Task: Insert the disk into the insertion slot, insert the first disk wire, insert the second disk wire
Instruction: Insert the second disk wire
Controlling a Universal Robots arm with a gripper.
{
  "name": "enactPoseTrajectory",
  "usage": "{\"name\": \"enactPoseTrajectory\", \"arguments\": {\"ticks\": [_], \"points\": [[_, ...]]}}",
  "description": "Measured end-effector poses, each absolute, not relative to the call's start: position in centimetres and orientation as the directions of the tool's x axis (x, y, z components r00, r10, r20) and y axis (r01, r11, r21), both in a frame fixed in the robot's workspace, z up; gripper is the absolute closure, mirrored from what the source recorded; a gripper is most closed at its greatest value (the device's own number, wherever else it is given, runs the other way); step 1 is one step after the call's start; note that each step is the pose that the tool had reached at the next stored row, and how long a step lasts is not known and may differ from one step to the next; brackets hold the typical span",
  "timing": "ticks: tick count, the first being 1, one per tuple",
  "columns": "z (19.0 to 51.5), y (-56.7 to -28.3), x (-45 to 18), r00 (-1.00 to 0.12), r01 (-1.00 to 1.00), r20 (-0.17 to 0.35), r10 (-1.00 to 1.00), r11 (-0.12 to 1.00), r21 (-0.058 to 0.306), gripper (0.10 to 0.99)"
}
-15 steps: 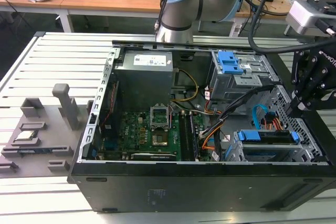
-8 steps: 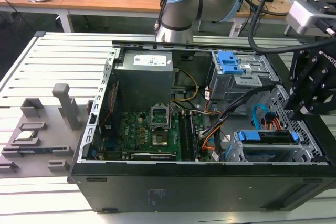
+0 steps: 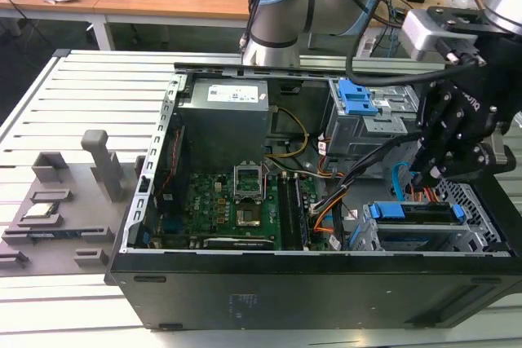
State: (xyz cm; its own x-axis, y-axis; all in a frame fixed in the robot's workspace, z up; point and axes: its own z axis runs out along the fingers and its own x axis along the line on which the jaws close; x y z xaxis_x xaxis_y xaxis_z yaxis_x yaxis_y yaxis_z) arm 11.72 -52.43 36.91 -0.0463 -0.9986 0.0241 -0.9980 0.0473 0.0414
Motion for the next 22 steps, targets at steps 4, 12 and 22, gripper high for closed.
{"name": "enactPoseTrajectory", "arguments": {"ticks": [4, 12, 22], "points": [[36.7, -52.4, 11.6, -0.047, -0.998, 0.026, -0.999, 0.048, 0.041, 0.784], [36.7, -52.5, 11.6, -0.047, -0.998, 0.027, -0.999, 0.048, 0.041, 0.925], [35.6, -53.2, 12.2, -0.047, -0.998, 0.028, -0.998, 0.048, 0.041, 0.925]]}}
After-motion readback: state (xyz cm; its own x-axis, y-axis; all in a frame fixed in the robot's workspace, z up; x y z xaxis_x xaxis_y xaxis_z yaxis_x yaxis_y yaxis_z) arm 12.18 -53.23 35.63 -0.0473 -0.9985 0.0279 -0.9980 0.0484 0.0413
